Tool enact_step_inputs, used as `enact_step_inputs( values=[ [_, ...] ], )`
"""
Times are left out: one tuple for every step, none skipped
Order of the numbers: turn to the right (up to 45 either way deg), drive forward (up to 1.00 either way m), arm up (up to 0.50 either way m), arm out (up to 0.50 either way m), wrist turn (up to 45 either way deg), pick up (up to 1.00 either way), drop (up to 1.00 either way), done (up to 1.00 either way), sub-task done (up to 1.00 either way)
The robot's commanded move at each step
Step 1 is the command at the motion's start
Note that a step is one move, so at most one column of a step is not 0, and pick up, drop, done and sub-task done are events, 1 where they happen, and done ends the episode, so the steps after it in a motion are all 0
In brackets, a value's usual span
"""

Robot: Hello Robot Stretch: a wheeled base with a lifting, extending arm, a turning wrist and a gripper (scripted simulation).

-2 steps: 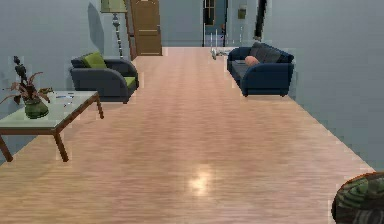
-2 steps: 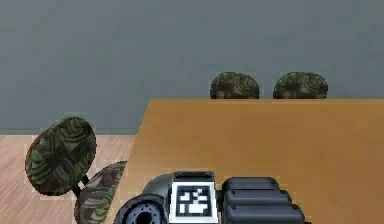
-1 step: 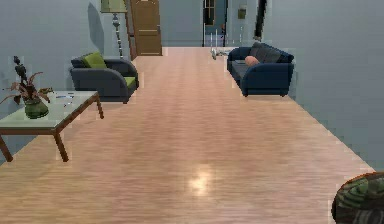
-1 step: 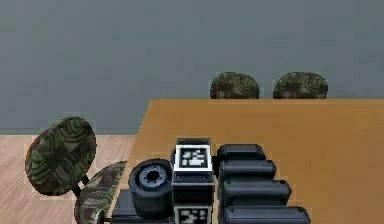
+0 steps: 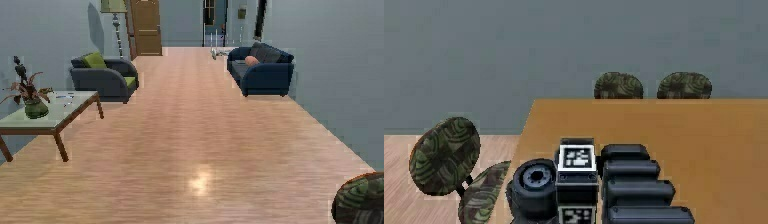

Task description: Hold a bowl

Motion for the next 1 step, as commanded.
enact_step_inputs(
  values=[
    [0.0, 0.0, 0.0, 0.0, 45.0, 0.0, 0.0, 0.0, 0.0]
  ],
)
